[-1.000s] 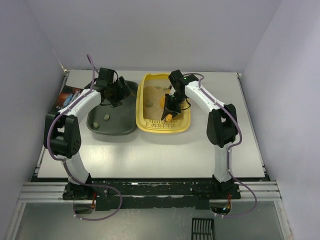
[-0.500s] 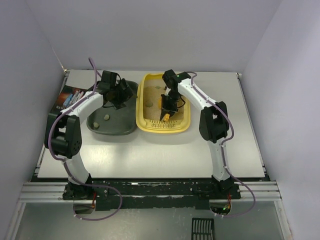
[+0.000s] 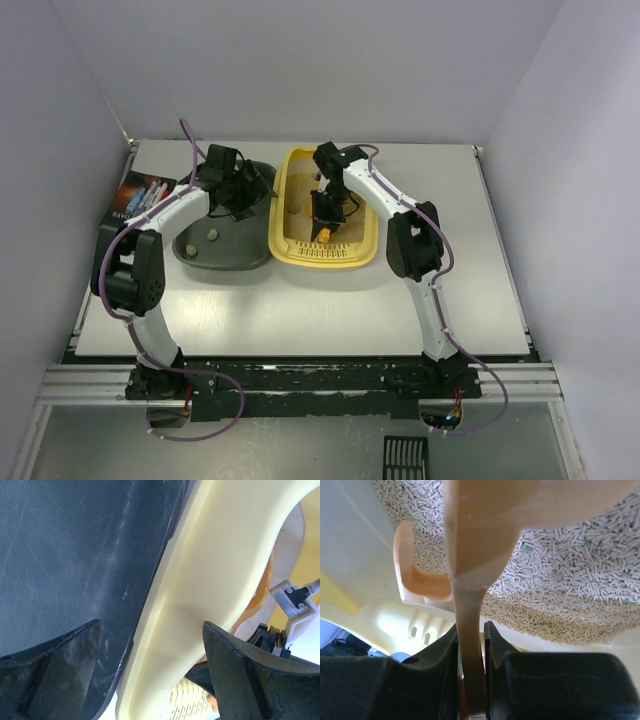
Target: Clean the litter box
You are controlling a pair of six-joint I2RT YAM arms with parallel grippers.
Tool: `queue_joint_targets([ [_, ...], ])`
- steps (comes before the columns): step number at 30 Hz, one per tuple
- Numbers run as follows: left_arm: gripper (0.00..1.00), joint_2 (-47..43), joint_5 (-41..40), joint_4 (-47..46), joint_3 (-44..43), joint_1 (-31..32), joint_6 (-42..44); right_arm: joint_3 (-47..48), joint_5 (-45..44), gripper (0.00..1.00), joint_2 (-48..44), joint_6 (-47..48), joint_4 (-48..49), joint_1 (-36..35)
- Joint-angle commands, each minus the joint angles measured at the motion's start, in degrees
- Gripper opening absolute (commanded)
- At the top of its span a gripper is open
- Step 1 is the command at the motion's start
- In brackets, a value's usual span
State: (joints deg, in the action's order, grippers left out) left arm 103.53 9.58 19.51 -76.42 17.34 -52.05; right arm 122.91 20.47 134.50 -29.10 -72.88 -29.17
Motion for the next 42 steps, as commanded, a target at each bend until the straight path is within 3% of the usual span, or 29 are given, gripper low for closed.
queue_joint_targets([
  [1, 0.92, 1.86, 1.95, -2.41, -1.10, 1.83, -0.42, -1.51, 10.78, 0.00, 3.45, 0.46, -1.95, -2.66],
  [15, 0.88, 9.39, 10.37, -3.69, -11.17, 4.53, 1.14, -3.88, 17.43, 0.00, 6.62, 2.79, 1.00, -4.60],
  [27, 0.87, 9.85, 10.57, -4.06, -12.60, 4.98, 1.26, -7.59, 24.31, 0.00, 5.77, 2.58, 14.54, -5.58],
  [35, 0.87, 9.39, 9.44, -3.70, -12.39, 4.98, 2.05, -21.20, 26.62, 0.00, -1.10, 0.36, 28.78, -2.86],
  [42, 0.86, 7.33, 8.09, -3.29, -11.31, 4.88, 3.53, -43.25, 36.37, 0.00, -11.78, -9.41, 56.89, 2.59],
])
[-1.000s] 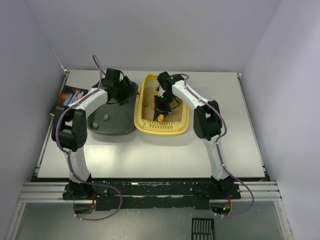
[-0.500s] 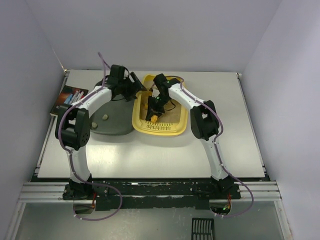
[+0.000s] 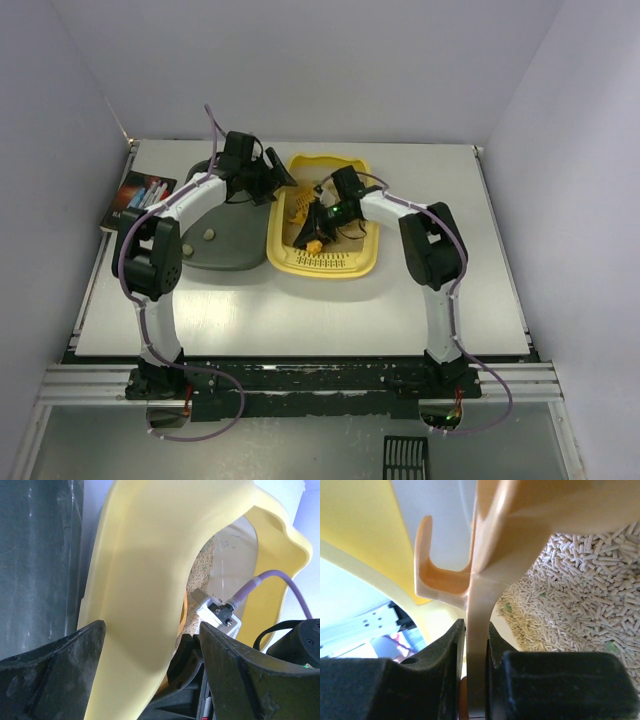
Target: Clean the litter box
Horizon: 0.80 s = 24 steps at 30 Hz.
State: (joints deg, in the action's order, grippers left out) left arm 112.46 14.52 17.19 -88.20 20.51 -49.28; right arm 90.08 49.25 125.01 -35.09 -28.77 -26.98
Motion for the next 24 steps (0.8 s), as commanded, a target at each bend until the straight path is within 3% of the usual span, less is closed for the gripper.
queue_joint_targets([
  [1, 0.86, -2.02, 2.80, -0.95, 0.61, 1.66, 0.91, -11.57, 7.74, 0.00, -2.87, -3.57, 14.16, 0.68],
  [9, 0.88, -8.04, 3.44, -0.12, -0.17, 0.61, 1.75, -12.83, 6.45, 0.00, -5.04, -1.62, 14.80, 0.91],
  [17, 0.90, -14.22, 2.84, 1.41, 0.35, -5.67, 2.41, -9.75, 0.72, 0.00, -7.51, 4.37, 4.17, 1.10],
  [24, 0.92, -15.48, 5.40, 8.66, -4.36, -10.54, 3.70, -11.27, -5.65, 0.00, -14.61, 6.90, -2.54, 1.82],
])
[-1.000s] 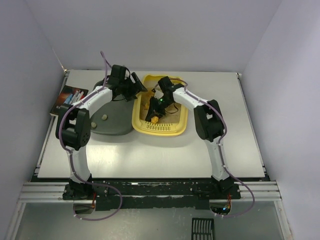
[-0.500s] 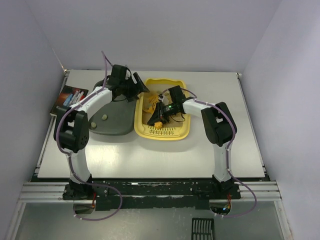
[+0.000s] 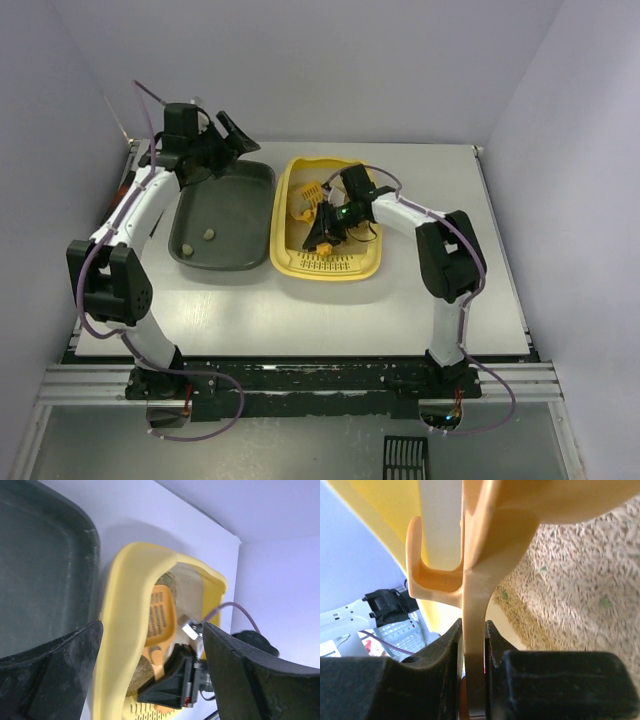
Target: Clean the litter box
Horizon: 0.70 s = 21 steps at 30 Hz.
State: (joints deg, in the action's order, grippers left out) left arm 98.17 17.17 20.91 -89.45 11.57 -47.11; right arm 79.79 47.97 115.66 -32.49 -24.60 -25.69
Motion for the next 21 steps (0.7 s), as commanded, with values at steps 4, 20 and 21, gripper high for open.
queue_joint_targets([
  [4, 0.95, -4.66, 2.79, 5.54, -2.54, -3.39, 2.43, -0.49, -8.30, 0.00, -7.91, 6.23, -10.90, 0.90],
  [20, 0.97, -19.51, -8.72, 23.18, 2.62, -4.45, 27.41, -20.81, -8.13, 0.00, -26.91, 1.65, 5.29, 1.34],
  [21, 0.97, -21.77, -10.17, 22.12, 5.95, -4.45, 28.59, -22.67, -8.68, 0.00, -28.78, 1.51, 7.17, 1.42],
])
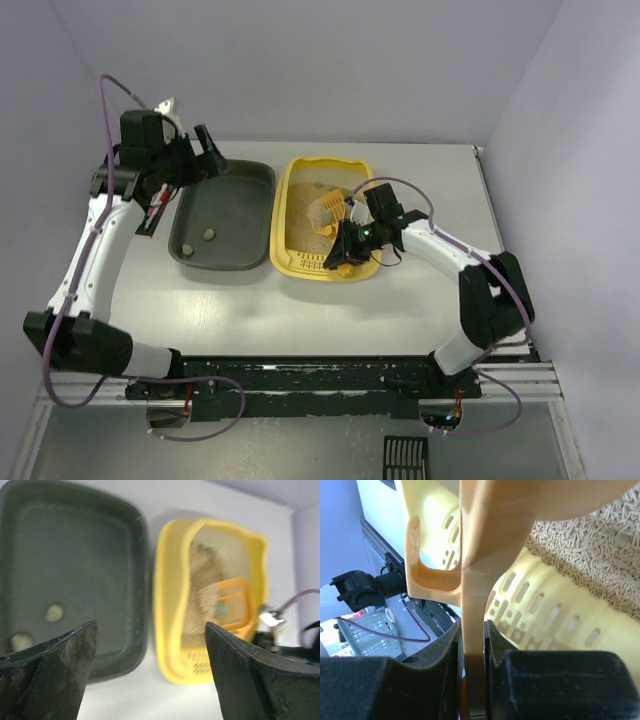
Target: Clean the litter box
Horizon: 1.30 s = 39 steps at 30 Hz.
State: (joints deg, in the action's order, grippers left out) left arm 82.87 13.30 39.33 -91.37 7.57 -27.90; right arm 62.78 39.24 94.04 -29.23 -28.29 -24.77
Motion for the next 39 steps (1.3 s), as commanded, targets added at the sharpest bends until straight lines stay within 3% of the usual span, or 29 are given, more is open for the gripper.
queue_joint_targets([
  [1, 0.97, -8.55, -7.44, 2.60, 11.04, -0.45, 10.35, -7.58, -0.74, 0.00, -9.13, -1.74, 12.79, 0.52],
  [4, 0.98, -13.73, -9.83, 0.18, 20.32, -0.45, 12.05, -11.95, -2.37, 0.00, -13.69, -2.73, 18.19, 0.64],
  [8, 0.97, -17.36, -11.27, 2.27, 25.05, -0.45, 13.68, -17.00, -1.67, 0.00, -15.95, -6.17, 26.74, 0.91],
  [15, 0.95, -21.04, -21.65, 9.29, 27.05, -0.45, 16.76, -25.76, 3.41, 0.00, -11.81, -17.86, 54.55, 0.96],
  [20, 0.93, -24.11, -31.04, 12.94, 25.84, -0.45, 16.40, -26.61, 6.74, 0.00, -7.27, -22.59, 66.68, 1.04],
  [23, 0.95, -26.87, -31.12, 11.80, 26.51, -0.65, 16.68, -26.70, 9.19, 0.00, -4.44, -27.34, 74.94, 1.24],
  [28, 0.98, -28.82, -31.09, 10.84, 27.07, -2.82, 17.62, -28.69, 13.20, 0.00, 2.71, -42.75, 99.39, 2.02],
  [32, 0.98, -29.60, -30.96, 10.59, 27.21, -4.05, 17.88, -30.36, 13.03, 0.00, 13.72, -60.49, 130.36, 2.73],
  [34, 0.98, -29.71, -30.90, 10.54, 27.26, -4.53, 17.88, -29.24, 13.74, 0.00, 17.73, -64.64, 132.71, 3.00],
  [39, 0.95, -29.44, -30.53, 10.49, 27.30, -5.49, 18.06, -29.85, 13.94, 0.00, 17.69, -62.54, 132.56, 3.10],
])
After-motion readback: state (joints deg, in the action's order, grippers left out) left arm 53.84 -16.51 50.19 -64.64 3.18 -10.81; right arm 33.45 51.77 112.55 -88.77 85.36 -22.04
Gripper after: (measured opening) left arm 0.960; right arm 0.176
